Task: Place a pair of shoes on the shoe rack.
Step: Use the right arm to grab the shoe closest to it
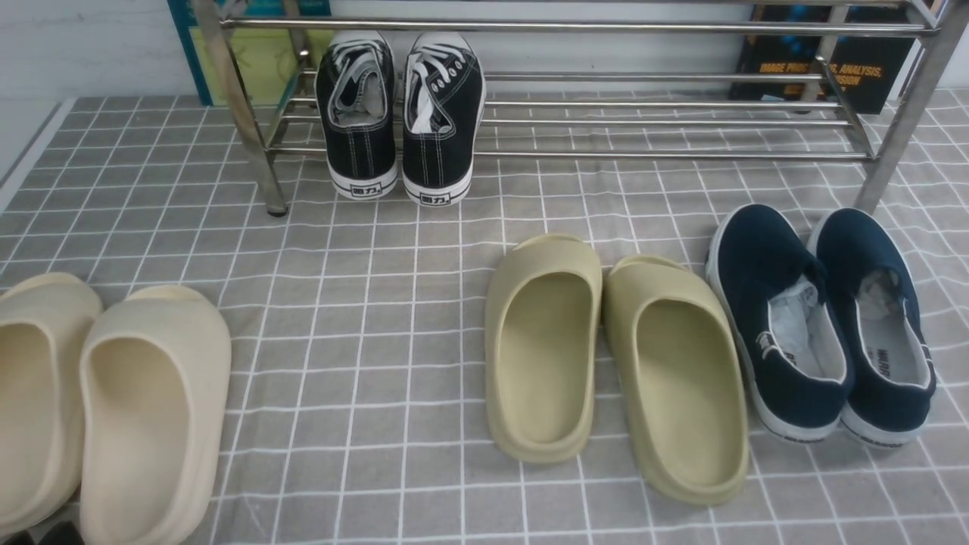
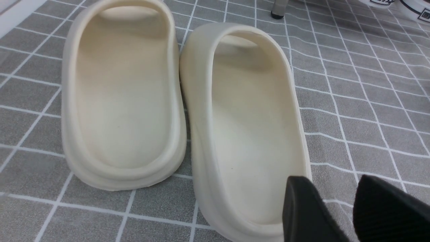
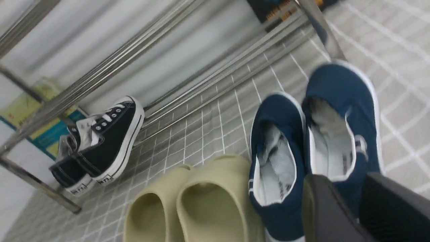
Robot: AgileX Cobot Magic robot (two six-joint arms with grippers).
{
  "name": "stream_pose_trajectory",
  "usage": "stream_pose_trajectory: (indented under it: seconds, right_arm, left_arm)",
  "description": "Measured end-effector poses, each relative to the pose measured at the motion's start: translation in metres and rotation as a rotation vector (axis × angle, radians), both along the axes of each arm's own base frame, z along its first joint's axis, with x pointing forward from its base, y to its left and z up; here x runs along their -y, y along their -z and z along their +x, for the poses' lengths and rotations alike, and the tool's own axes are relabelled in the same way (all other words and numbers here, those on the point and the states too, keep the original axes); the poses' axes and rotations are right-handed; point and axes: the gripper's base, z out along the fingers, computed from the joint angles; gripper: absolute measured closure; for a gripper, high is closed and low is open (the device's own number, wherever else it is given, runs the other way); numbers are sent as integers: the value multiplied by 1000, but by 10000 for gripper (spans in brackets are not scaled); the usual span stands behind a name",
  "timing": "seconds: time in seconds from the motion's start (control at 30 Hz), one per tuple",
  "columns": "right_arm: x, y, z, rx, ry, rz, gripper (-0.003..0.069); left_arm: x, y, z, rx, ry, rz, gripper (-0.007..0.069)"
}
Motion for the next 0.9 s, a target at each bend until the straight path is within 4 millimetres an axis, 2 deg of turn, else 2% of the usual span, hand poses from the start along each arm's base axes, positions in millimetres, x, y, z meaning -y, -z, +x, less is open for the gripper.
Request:
stream_pose_trajectory:
  seconds: [0.03, 0.07, 0.1, 0.13, 0.17, 0.23, 0.27, 0.3, 0.33, 0.37, 0.4, 0.47, 0.5, 0.57, 0.63, 0.67, 0.7, 0.83, 0.87, 0.9]
  right_arm:
    - [0, -20, -1, -16, -17, -101, 536]
    - [0, -22, 1, -32, -20, -115, 545]
    - [0, -38, 5, -94, -38, -207, 613]
    - [1, -47, 10, -154, -55, -253, 645]
    - [0, -51, 9, -167, -60, -262, 650]
    - [1, -68, 28, -373, -130, -360, 662]
    - [1, -68, 29, -387, -136, -366, 662]
    - [1, -72, 42, -499, -194, -403, 662]
    - [0, -72, 43, -512, -205, -409, 662]
    - [-3, -71, 56, -605, -276, -442, 662]
    - [-4, -71, 59, -628, -301, -458, 662]
    - [-19, -66, 79, -753, -468, -537, 659]
    - [-19, -65, 81, -763, -471, -539, 659]
    - [-32, -61, 99, -843, -566, -605, 646]
    - [-39, -57, 113, -892, -595, -636, 632]
    - [-49, -56, 134, -932, -616, -655, 589]
    - [-54, -53, 143, -952, -627, -658, 569]
    - [-72, -41, 189, -999, -641, -657, 382]
    - [-73, -42, 192, -993, -639, -657, 360]
    - [-78, -36, 206, -1002, -639, -655, 298]
  left_arm:
    - [0, 0, 0, 0, 0, 0, 386]
    - [0, 0, 0, 0, 0, 0, 386]
    - [0, 0, 0, 0, 0, 0, 386]
    - [0, 0, 0, 0, 0, 0, 386]
    - [0, 0, 0, 0, 0, 0, 386]
    - [0, 0, 0, 0, 0, 1, 386]
    - [0, 0, 0, 0, 0, 1, 386]
    - [0, 0, 0, 0, 0, 1, 386]
    - [0, 0, 0, 0, 0, 1, 386]
    - [0, 0, 0, 0, 0, 1, 386]
    - [0, 0, 0, 0, 0, 1, 386]
    - [0, 0, 0, 0, 0, 1, 386]
    - [0, 0, 0, 0, 0, 1, 386]
    - [0, 0, 0, 0, 0, 1, 386]
    - [0, 0, 0, 0, 0, 1, 386]
    - [0, 0, 0, 0, 0, 1, 386]
    - [0, 0, 0, 0, 0, 1, 386]
    - [0, 0, 0, 0, 0, 1, 386]
    - [0, 0, 0, 0, 0, 1, 386]
    - [0, 0, 0, 0, 0, 1, 386]
